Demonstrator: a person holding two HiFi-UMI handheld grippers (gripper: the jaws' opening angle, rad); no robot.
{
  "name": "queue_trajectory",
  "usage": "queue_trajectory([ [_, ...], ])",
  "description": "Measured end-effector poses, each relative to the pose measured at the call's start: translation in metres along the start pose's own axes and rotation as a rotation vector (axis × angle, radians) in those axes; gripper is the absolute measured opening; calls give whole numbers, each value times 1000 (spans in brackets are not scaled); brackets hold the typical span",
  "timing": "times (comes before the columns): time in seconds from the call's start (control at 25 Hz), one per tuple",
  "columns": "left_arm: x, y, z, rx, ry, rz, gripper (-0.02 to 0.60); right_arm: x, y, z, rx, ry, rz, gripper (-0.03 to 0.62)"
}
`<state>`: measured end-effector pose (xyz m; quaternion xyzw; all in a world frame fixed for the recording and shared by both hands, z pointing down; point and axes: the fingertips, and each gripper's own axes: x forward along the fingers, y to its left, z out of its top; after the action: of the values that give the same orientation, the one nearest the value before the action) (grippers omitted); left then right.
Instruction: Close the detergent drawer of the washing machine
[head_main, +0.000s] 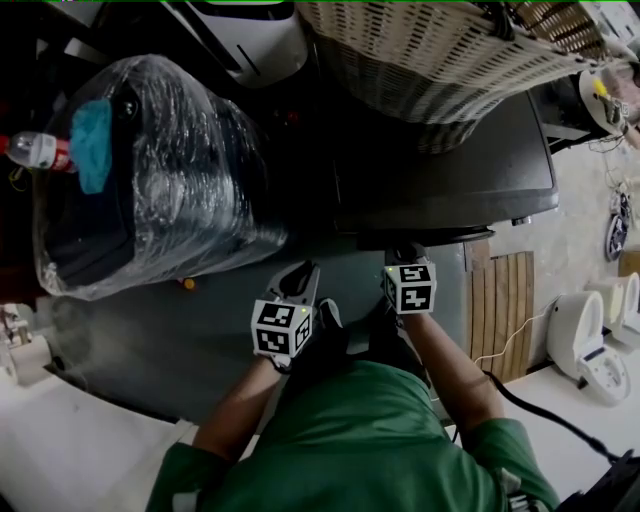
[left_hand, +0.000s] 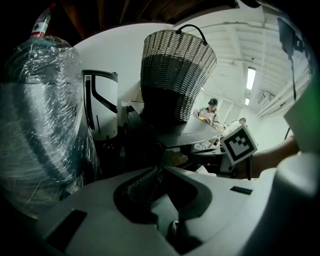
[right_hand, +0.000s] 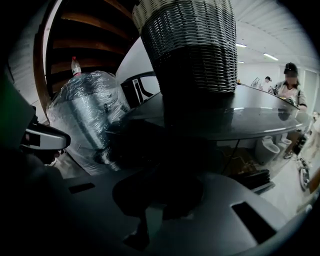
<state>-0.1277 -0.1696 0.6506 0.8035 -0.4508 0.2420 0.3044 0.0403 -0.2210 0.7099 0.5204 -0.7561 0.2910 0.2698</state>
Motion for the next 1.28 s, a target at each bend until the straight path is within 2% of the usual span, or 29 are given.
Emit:
queue_trajectory([
  [0.16,-4,-6,2,8,-15,-8,54,-4,3,2,-8,-6,2,21],
  [0.36,-12,-5,11,5,-56,8,54,-26,12,17,-64,-70,8,21],
  [0.64,-36,11,44,6,-162,71,54,-80,20,79,-92,-236,3,21],
  [0.8,-54,8,70,23,-237,88,54,-118,25,113,-101,-329,15,21],
  [1.0,-81,-13,112,114,-337,99,54,-164,31,141,-78,-421,30,21],
  [1.28,-132,-47,182,175,-519,82,54,-231,39,188,-185,-575,38,21],
])
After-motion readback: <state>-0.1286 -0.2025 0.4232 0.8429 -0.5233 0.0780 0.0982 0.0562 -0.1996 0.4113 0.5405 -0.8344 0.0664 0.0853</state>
